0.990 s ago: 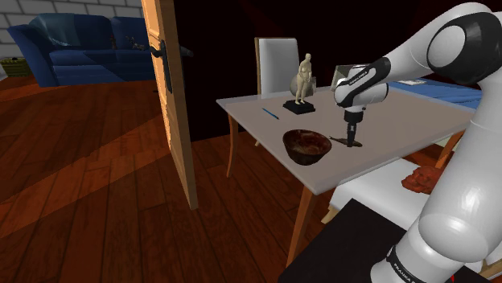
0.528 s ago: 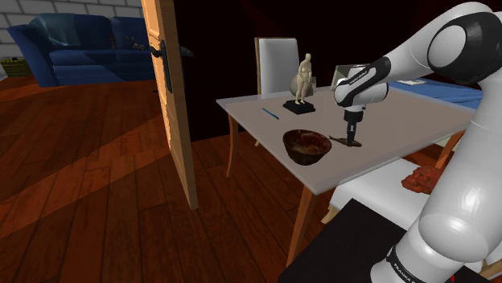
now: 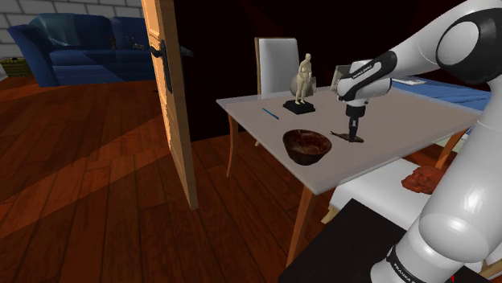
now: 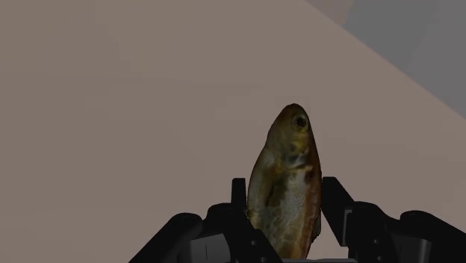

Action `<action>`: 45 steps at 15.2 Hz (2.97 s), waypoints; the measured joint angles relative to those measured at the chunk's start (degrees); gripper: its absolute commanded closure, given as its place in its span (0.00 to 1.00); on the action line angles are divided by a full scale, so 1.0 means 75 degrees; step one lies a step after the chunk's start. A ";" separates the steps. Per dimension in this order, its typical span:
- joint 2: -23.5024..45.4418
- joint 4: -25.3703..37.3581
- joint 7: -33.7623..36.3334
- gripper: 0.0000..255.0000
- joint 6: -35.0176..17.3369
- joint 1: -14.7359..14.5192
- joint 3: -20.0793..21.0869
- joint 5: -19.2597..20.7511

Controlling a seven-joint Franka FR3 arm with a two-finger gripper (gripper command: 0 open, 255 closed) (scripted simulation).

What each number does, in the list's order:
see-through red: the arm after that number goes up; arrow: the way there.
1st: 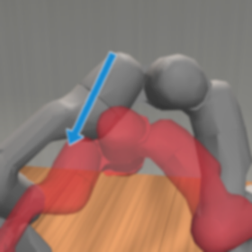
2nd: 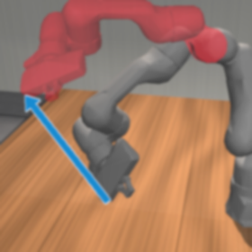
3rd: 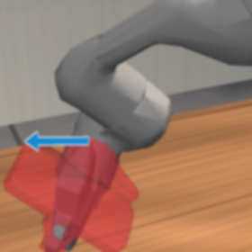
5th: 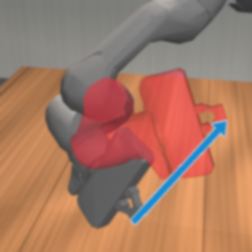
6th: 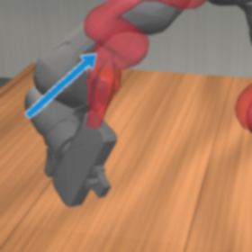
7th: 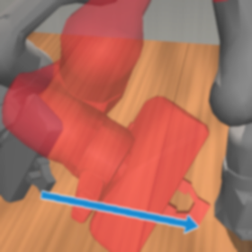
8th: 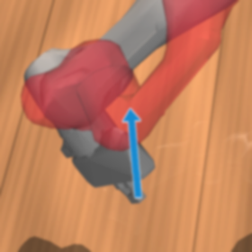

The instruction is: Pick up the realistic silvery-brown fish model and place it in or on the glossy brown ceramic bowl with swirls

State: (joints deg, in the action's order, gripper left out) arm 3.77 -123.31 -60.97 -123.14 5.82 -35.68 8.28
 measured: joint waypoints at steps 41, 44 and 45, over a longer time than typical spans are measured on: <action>-0.2824 0.0197 0.2965 1.00 0.3255 -0.1135 0.1933 0.0689; -0.2888 0.0070 0.3563 1.00 0.3294 -0.1374 0.2334 0.0519; -0.2920 0.0066 0.3736 1.00 0.3352 -0.1447 0.2459 0.0467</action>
State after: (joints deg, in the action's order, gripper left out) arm -18.13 -122.82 -32.95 -98.00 -5.04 -17.24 11.78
